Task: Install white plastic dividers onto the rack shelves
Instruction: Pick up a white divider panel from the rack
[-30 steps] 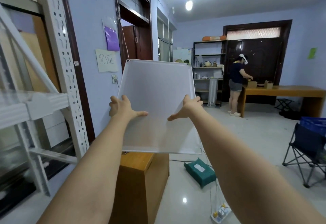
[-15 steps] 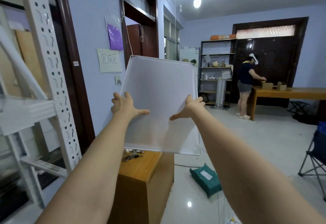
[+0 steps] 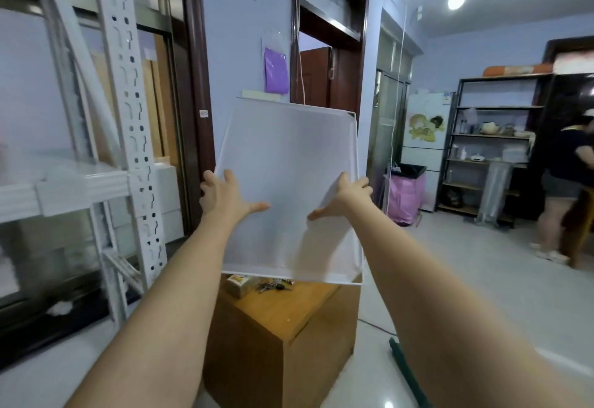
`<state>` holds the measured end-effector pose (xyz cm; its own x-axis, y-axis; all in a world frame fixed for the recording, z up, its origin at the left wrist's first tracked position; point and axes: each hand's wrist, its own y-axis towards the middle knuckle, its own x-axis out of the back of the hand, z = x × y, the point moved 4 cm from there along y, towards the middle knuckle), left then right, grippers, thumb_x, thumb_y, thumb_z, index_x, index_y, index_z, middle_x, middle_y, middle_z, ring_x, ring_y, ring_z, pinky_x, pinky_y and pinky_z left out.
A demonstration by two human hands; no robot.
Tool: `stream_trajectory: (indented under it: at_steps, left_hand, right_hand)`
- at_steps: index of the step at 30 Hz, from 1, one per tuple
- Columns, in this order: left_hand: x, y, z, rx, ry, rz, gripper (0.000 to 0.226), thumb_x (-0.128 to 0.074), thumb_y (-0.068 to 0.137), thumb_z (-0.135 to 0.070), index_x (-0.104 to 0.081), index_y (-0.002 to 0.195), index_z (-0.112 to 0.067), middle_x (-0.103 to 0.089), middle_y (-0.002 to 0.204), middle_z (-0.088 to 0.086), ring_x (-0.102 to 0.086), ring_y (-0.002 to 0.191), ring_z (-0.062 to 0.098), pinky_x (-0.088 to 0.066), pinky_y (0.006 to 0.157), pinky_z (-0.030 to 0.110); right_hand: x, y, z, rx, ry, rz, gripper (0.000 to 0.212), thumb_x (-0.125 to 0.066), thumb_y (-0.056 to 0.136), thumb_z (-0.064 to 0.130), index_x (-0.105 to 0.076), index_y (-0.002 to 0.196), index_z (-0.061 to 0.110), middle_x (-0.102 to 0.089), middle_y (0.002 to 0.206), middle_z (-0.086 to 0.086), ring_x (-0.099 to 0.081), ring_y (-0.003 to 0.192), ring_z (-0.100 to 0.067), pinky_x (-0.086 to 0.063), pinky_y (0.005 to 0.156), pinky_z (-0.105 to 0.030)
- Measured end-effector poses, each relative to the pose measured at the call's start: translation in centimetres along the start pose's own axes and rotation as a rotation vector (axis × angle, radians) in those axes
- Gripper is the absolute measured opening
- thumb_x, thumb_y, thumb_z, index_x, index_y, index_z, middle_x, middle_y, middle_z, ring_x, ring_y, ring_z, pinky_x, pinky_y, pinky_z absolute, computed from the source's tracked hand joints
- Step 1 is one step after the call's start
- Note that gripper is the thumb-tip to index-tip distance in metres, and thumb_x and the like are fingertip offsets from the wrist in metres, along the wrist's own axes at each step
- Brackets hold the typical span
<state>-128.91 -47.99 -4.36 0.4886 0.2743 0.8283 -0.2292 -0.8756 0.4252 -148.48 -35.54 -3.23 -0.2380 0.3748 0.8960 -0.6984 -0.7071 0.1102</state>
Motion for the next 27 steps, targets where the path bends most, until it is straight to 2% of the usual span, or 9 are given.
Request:
stream_trajectory:
  at_steps: [6,11,14,19,25,27]
  left_hand:
    - [1.9,-3.0,2.7,0.129,0.060,-0.119,0.105,-0.074,0.062,-0.067,-0.032,0.136,-0.006,-0.028,0.131,0.023,-0.040,0.115,0.041,-0.045,0.089,0.045]
    - [5.5,-5.3,5.3,0.199,0.103,-0.258,0.108,-0.076,0.059,-0.066,-0.031,0.137,-0.006,-0.029,0.130,0.023,-0.040,0.115,0.042,-0.043,0.091,0.045]
    - [8.0,-6.6,7.3,0.239,0.138,-0.326,0.109,-0.076,0.059,-0.066,-0.032,0.138,-0.005,-0.030,0.131,0.024,-0.040,0.115,0.042,-0.043,0.092,0.045]
    - [13.0,-9.8,12.1,0.332,0.188,-0.405,0.102,-0.076,0.063,-0.062,-0.034,0.136,-0.004,-0.032,0.128,0.022,-0.040,0.114,0.041,-0.045,0.086,0.044]
    - [18.3,-13.7,17.1,0.387,0.231,-0.512,0.099,-0.080,0.063,-0.055,-0.037,0.135,-0.004,-0.034,0.125,0.021,-0.041,0.114,0.039,-0.044,0.087,0.046]
    - [19.6,-14.8,18.3,0.398,0.253,-0.533,0.098,-0.080,0.063,-0.056,-0.037,0.134,-0.003,-0.034,0.124,0.021,-0.041,0.112,0.039,-0.045,0.086,0.046]
  right_hand:
    - [-2.4,-0.1,1.9,0.133,0.071,0.061,0.131,-0.089,0.052,0.054,-0.009,0.150,0.021,-0.008,0.150,-0.022,-0.016,0.139,-0.038,-0.033,0.105,-0.052]
    - [-2.7,-1.9,5.3,0.276,0.113,0.107,0.132,-0.086,0.059,0.051,0.001,0.152,0.018,-0.007,0.150,-0.025,-0.011,0.141,-0.040,-0.030,0.107,-0.051]
    - [-2.6,-3.4,8.3,0.362,0.118,0.134,0.133,-0.085,0.061,0.051,0.006,0.153,0.018,-0.010,0.149,-0.024,-0.014,0.140,-0.040,-0.031,0.107,-0.050]
    - [-3.4,-6.9,14.2,0.500,0.185,0.145,0.128,-0.087,0.058,0.050,-0.005,0.150,0.016,-0.018,0.143,-0.021,-0.021,0.135,-0.039,-0.033,0.105,-0.049]
    - [-4.7,-11.9,19.7,0.618,0.217,0.181,0.125,-0.088,0.057,0.050,-0.008,0.148,0.017,-0.016,0.143,-0.020,-0.022,0.132,-0.037,-0.038,0.101,-0.047]
    - [-4.9,-13.5,21.1,0.643,0.196,0.185,0.129,-0.087,0.058,0.051,-0.004,0.150,0.018,-0.010,0.147,-0.021,-0.019,0.135,-0.037,-0.039,0.099,-0.048]
